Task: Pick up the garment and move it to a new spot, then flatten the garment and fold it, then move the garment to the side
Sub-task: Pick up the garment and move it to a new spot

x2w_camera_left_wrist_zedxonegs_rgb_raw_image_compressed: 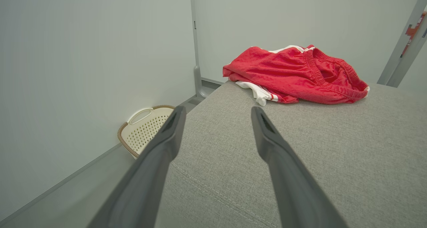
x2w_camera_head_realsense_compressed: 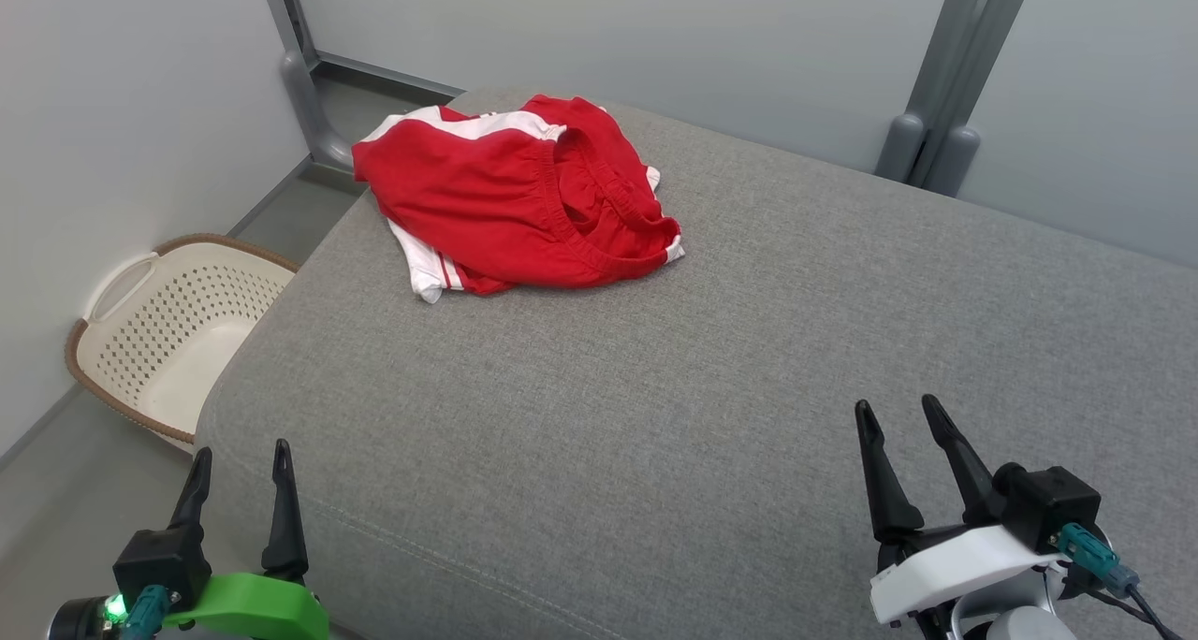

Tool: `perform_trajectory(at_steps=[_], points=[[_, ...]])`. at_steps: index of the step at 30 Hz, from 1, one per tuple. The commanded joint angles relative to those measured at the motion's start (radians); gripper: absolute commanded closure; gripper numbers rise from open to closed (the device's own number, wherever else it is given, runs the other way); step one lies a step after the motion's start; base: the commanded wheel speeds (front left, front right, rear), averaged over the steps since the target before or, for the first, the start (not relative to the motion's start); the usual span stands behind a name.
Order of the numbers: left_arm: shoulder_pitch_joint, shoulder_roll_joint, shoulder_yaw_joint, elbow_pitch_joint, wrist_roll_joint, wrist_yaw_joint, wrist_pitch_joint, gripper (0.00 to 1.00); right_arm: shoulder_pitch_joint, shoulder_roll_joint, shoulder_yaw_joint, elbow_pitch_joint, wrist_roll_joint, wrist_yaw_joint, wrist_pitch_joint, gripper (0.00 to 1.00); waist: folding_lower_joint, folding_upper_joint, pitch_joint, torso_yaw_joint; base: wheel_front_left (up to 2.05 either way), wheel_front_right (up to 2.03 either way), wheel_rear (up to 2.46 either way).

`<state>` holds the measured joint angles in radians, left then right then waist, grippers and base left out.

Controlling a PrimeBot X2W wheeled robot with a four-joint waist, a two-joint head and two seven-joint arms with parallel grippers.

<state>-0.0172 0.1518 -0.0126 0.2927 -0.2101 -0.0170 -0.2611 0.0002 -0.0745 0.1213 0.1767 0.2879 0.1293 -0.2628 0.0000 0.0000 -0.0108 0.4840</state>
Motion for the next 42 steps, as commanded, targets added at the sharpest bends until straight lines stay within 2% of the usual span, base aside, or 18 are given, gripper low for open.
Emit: perform_trajectory(at_steps=[1, 11, 18, 23, 30, 36, 42], points=[[0.003, 0.006, 0.000, -0.001, -0.013, 0.004, -0.003, 0.00, -0.005, -0.005, 0.003, 0.002, 0.002, 0.003, -0.003, 0.00, 0.0000, 0.0000, 0.001, -0.001, 0.00, 0.00, 0.00], [-0.028, 0.007, -0.006, 0.011, -0.021, 0.001, -0.004, 0.00, -0.013, -0.016, 0.008, 0.000, -0.002, 0.003, -0.003, 0.00, 0.0000, 0.0000, 0.016, -0.021, 0.00, 0.00, 0.00], [-0.118, 0.031, 0.007, 0.022, -0.035, -0.009, -0.004, 0.00, -0.038, -0.049, 0.006, 0.000, -0.010, 0.003, -0.003, 0.00, 0.0000, 0.0000, 0.070, -0.074, 0.00, 0.00, 0.00], [-0.238, 0.042, 0.035, 0.034, -0.060, -0.003, -0.005, 0.00, -0.077, -0.085, 0.009, -0.010, -0.017, 0.003, -0.003, 0.00, 0.0000, 0.0000, 0.153, -0.149, 0.00, 0.00, 0.00], [-0.456, 0.074, 0.058, 0.088, -0.079, -0.020, -0.004, 0.00, -0.143, -0.144, -0.013, -0.038, -0.030, 0.002, -0.003, 0.00, 0.0000, 0.0000, 0.300, -0.271, 0.00, 0.00, 0.00], [-0.666, 0.135, 0.079, 0.168, -0.100, -0.042, -0.002, 0.00, -0.188, -0.181, -0.053, -0.074, -0.042, 0.001, -0.003, 0.00, 0.0000, 0.0000, 0.420, -0.375, 0.00, 0.00, 0.00], [-0.826, 0.199, 0.093, 0.277, -0.128, -0.065, 0.021, 0.00, -0.203, -0.182, -0.102, -0.111, -0.054, 0.002, -0.003, 0.00, 0.0000, 0.0000, 0.496, -0.450, 0.00, 0.00, 0.00]])
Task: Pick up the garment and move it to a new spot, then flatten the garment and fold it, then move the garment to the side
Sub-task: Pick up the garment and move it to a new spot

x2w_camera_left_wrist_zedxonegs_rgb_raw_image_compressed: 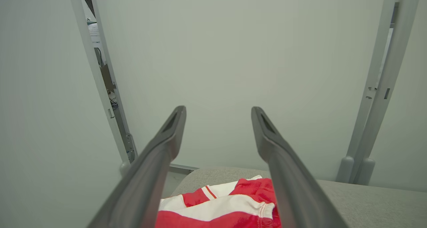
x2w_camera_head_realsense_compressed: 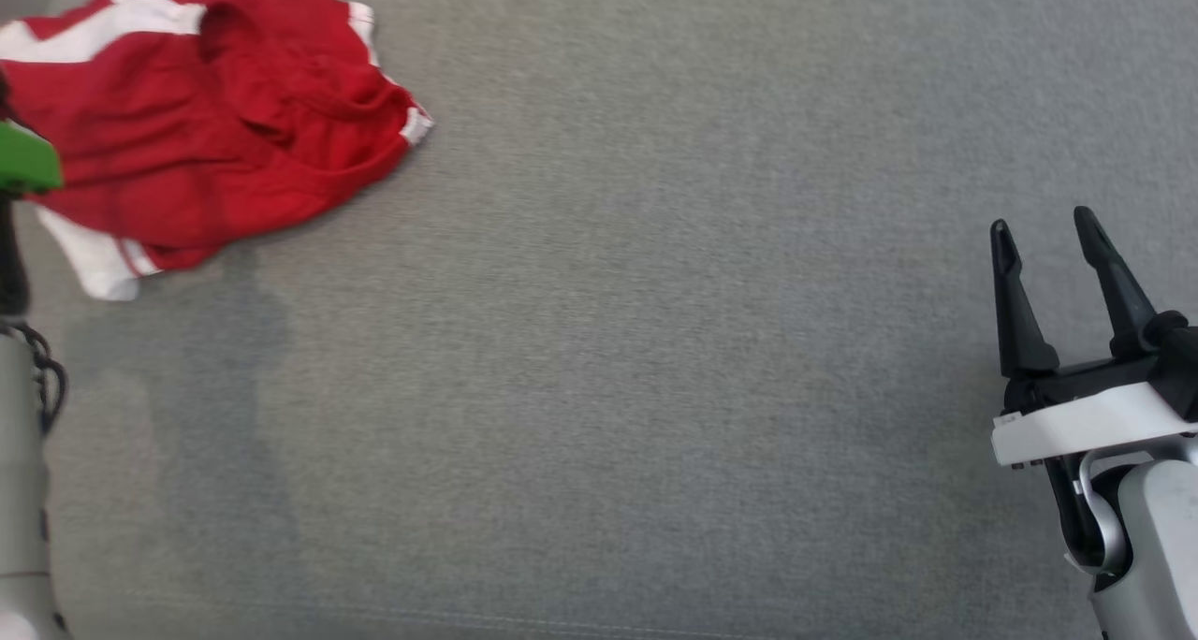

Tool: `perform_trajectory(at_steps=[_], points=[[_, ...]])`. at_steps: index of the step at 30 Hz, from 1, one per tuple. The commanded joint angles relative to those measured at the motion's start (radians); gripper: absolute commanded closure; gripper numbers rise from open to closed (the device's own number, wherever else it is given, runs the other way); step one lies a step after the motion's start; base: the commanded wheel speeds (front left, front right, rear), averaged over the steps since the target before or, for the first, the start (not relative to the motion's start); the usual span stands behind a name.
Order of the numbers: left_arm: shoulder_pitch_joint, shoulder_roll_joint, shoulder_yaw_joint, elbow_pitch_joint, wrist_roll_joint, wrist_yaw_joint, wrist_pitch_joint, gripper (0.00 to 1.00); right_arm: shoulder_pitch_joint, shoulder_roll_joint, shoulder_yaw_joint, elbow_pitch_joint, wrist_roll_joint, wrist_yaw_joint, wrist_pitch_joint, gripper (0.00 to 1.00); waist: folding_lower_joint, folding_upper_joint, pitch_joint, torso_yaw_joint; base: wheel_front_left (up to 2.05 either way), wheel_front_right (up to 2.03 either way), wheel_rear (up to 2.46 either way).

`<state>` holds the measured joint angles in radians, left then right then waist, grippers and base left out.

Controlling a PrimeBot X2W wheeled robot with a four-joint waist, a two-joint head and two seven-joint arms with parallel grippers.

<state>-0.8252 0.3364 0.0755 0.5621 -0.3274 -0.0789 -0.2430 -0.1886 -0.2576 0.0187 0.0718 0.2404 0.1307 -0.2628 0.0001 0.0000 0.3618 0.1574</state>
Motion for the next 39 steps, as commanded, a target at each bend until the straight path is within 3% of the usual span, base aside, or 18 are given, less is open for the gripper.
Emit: perform_trajectory(at_steps=[1, 12, 24, 25, 27, 34, 39], points=[[-0.037, 0.026, 0.006, 0.027, -0.013, -0.007, 0.005, 0.00, -0.015, 0.003, -0.004, -0.011, -0.007, 0.000, -0.003, 0.00, -0.0001, 0.0000, 0.132, -0.133, 0.00, 0.00, 0.00], [-0.151, 0.096, -0.008, 0.272, -0.048, -0.034, 0.110, 0.00, -0.027, 0.020, -0.032, -0.042, -0.019, 0.000, -0.003, 0.00, -0.0001, 0.0000, 0.194, -0.183, 0.00, 0.00, 0.00], [-0.161, 0.079, -0.075, 0.449, -0.116, -0.051, 0.321, 0.00, -0.034, 0.037, -0.013, -0.030, -0.021, 0.000, -0.003, 0.00, -0.0001, 0.0000, 0.182, -0.186, 0.00, 0.00, 0.00], [-0.160, 0.079, -0.078, 0.454, -0.122, -0.052, 0.330, 0.04, -0.035, 0.039, -0.010, -0.030, -0.021, 0.000, -0.003, 0.00, -0.0001, 0.0000, 0.181, -0.188, 0.00, 0.00, 0.00], [-0.163, 0.085, -0.086, 0.464, -0.138, -0.053, 0.342, 1.00, -0.035, 0.040, -0.006, -0.028, -0.020, 0.000, -0.003, 0.00, -0.0001, 0.0000, 0.178, -0.192, 0.00, 0.00, 0.00], [-0.181, 0.109, -0.115, 0.453, -0.152, -0.053, 0.298, 1.00, -0.045, 0.045, 0.000, -0.016, -0.005, 0.000, -0.003, 0.00, -0.0001, 0.0000, 0.159, -0.197, 0.00, 0.00, 0.00], [-0.193, 0.131, -0.123, 0.434, -0.141, -0.053, 0.199, 1.00, -0.038, 0.059, 0.010, -0.004, -0.002, 0.000, -0.003, 0.00, -0.0001, 0.0000, 0.124, -0.193, 0.00, 0.00, 0.00]])
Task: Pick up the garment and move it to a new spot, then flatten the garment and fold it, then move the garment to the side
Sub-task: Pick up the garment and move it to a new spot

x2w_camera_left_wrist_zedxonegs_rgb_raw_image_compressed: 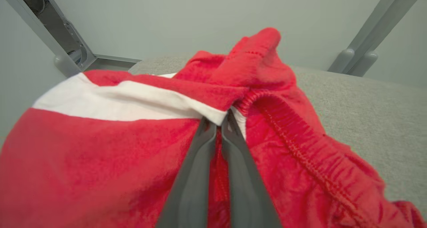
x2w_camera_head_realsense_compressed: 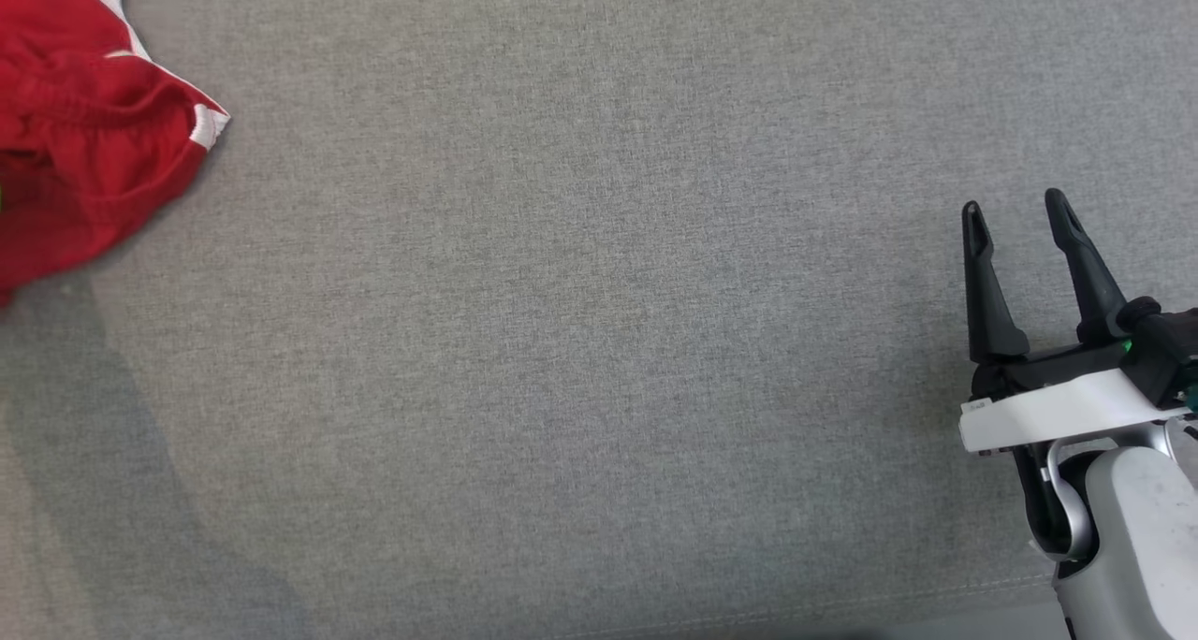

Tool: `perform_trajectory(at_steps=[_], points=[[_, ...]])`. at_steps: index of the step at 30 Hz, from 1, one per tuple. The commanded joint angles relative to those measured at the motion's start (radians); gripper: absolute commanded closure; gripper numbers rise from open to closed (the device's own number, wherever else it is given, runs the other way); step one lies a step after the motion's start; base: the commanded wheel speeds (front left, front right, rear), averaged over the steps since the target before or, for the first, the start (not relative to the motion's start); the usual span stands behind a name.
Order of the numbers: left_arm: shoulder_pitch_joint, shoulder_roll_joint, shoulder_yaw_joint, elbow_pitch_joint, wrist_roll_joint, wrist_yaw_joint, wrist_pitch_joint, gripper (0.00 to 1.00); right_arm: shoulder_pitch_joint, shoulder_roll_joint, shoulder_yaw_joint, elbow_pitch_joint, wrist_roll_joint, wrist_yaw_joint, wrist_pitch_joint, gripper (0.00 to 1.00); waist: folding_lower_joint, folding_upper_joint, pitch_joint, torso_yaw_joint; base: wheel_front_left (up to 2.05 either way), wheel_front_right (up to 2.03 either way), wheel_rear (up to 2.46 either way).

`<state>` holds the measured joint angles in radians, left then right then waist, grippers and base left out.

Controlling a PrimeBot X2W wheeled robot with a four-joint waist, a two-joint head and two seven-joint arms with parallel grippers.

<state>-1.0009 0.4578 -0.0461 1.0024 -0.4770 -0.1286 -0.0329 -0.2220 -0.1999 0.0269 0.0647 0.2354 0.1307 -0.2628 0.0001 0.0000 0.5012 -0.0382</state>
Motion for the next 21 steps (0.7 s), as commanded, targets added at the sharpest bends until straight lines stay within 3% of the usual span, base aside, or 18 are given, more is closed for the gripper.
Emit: perform_trajectory(at_steps=[1, 11, 21], points=[[-0.019, 0.012, -0.003, -0.010, 0.010, -0.003, -0.029, 1.00, -0.004, 0.004, 0.003, 0.005, 0.004, 0.000, -0.003, 0.00, -0.0001, 0.0000, -0.022, 0.004, 0.00, 0.00, 0.00], [-0.067, 0.028, -0.039, -0.119, 0.059, 0.010, -0.176, 1.00, 0.021, 0.030, 0.018, 0.042, 0.013, 0.000, -0.003, 0.00, -0.0001, 0.0000, -0.135, 0.008, 0.00, 0.00, 0.00], [-0.108, -0.011, -0.110, -0.407, 0.100, 0.033, -0.127, 1.00, 0.056, 0.062, 0.020, 0.071, 0.030, 0.000, -0.003, 0.00, -0.0001, 0.0000, -0.236, -0.057, 0.00, 0.00, 0.00]])
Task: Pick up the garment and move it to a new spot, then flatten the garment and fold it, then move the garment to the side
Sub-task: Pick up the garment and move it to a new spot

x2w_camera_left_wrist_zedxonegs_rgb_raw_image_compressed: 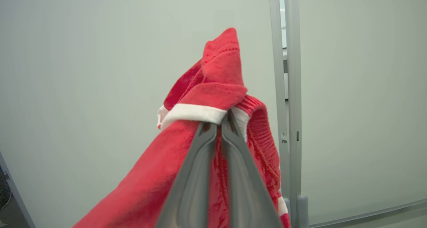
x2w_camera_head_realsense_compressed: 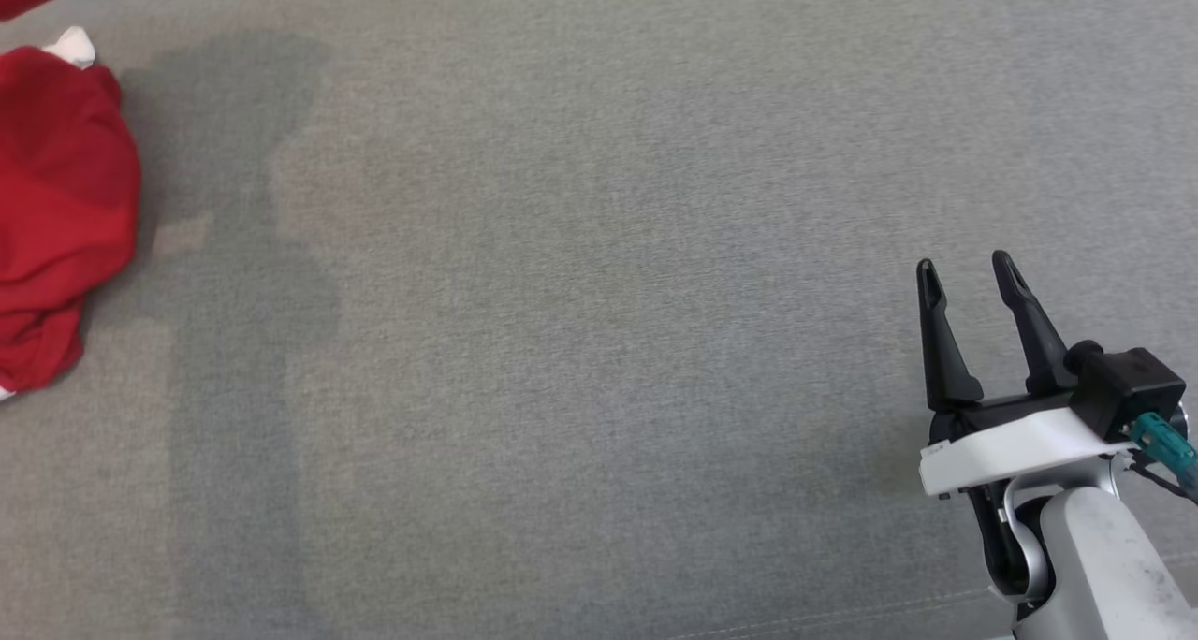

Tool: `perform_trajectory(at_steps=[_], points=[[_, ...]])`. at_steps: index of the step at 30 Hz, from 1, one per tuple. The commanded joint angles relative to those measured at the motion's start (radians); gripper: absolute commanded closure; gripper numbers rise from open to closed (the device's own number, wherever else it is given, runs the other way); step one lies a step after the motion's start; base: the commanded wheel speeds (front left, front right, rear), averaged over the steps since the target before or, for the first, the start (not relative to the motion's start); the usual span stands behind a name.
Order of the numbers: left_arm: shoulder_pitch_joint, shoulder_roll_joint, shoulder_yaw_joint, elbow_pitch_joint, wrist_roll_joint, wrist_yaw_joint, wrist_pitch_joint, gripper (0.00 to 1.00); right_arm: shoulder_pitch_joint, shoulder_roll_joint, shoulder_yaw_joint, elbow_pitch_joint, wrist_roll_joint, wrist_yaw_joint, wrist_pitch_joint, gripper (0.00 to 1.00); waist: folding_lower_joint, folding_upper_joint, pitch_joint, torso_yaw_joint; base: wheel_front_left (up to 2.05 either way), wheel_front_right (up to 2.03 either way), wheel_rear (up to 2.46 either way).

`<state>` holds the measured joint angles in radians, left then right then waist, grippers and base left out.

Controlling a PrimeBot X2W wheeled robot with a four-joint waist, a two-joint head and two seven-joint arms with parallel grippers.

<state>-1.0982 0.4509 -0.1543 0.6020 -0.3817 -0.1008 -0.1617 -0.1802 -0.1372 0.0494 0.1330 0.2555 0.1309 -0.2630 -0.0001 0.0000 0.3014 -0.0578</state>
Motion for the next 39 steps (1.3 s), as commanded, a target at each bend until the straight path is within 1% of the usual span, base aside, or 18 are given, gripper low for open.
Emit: perform_trajectory(at_steps=[1, 5, 9, 14, 16, 18, 21, 26, 28, 31, 35, 38, 39], points=[[-0.014, -0.013, -0.010, -0.047, 0.006, 0.007, 0.016, 1.00, 0.016, 0.005, -0.001, 0.007, 0.011, 0.000, -0.003, 0.00, 0.0001, 0.0000, -0.046, -0.051, 0.00, 0.00, 0.00], [-0.021, -0.053, -0.044, -0.186, -0.007, 0.012, 0.075, 1.00, 0.026, 0.020, 0.001, 0.017, 0.016, 0.000, -0.003, 0.00, 0.0001, 0.0000, -0.069, -0.099, 0.00, 0.00, 0.00], [-0.010, -0.106, -0.086, -0.289, -0.020, 0.015, 0.126, 1.00, 0.030, 0.036, 0.003, 0.023, 0.017, 0.000, -0.003, 0.00, 0.0001, 0.0000, -0.078, -0.150, 0.00, 0.00, 0.00], [0.048, -0.184, -0.141, -0.356, -0.037, 0.025, 0.158, 1.00, 0.028, 0.052, 0.007, 0.029, 0.025, 0.000, -0.003, 0.00, 0.0001, 0.0000, -0.077, -0.211, 0.00, 0.00, 0.00], [0.075, -0.201, -0.158, -0.361, -0.040, 0.029, 0.154, 1.00, 0.026, 0.058, 0.008, 0.028, 0.025, 0.000, -0.003, 0.00, 0.0001, 0.0000, -0.073, -0.231, 0.00, 0.00, 0.00], [0.122, -0.227, -0.174, -0.354, -0.053, 0.032, 0.149, 1.00, 0.025, 0.063, 0.012, 0.026, 0.028, 0.000, -0.003, 0.00, 0.0001, 0.0000, -0.064, -0.256, 0.00, 0.00, 0.00], [0.179, -0.245, -0.187, -0.332, -0.063, 0.039, 0.133, 1.00, 0.021, 0.068, 0.009, 0.025, 0.029, 0.000, -0.003, 0.00, 0.0001, 0.0000, -0.051, -0.282, 0.00, 0.00, 0.00], [0.298, -0.288, -0.205, -0.256, -0.098, 0.043, 0.087, 1.00, 0.022, 0.071, -0.003, 0.025, 0.030, 0.000, -0.003, 0.00, 0.0001, 0.0000, -0.042, -0.305, 0.00, 0.00, 0.00], [0.342, -0.300, -0.208, -0.216, -0.100, 0.048, 0.061, 1.00, 0.022, 0.073, -0.002, 0.024, 0.027, 0.000, -0.003, 0.00, 0.0001, 0.0000, -0.040, -0.309, 0.00, 0.00, 0.00], [0.405, -0.322, -0.221, -0.151, -0.113, 0.044, 0.028, 1.00, 0.017, 0.074, 0.000, 0.025, 0.025, 0.000, -0.003, 0.00, 0.0001, 0.0000, -0.037, -0.310, 0.00, 0.00, 0.00], [0.467, -0.354, -0.249, -0.058, -0.133, 0.033, -0.006, 1.00, 0.013, 0.075, 0.009, 0.030, 0.024, 0.000, -0.003, 0.00, 0.0001, 0.0000, -0.038, -0.302, 0.00, 0.00, 0.00], [0.496, -0.373, -0.290, 0.008, -0.133, 0.020, -0.024, 1.00, 0.015, 0.075, 0.016, 0.034, 0.019, 0.000, -0.003, 0.00, 0.0001, 0.0000, -0.046, -0.290, 0.00, 0.00, 0.00], [0.500, -0.378, -0.297, 0.022, -0.140, 0.016, -0.030, 0.85, 0.016, 0.075, 0.018, 0.035, 0.019, 0.000, -0.003, 0.00, 0.0001, 0.0000, -0.050, -0.286, 0.00, 0.00, 0.00]])
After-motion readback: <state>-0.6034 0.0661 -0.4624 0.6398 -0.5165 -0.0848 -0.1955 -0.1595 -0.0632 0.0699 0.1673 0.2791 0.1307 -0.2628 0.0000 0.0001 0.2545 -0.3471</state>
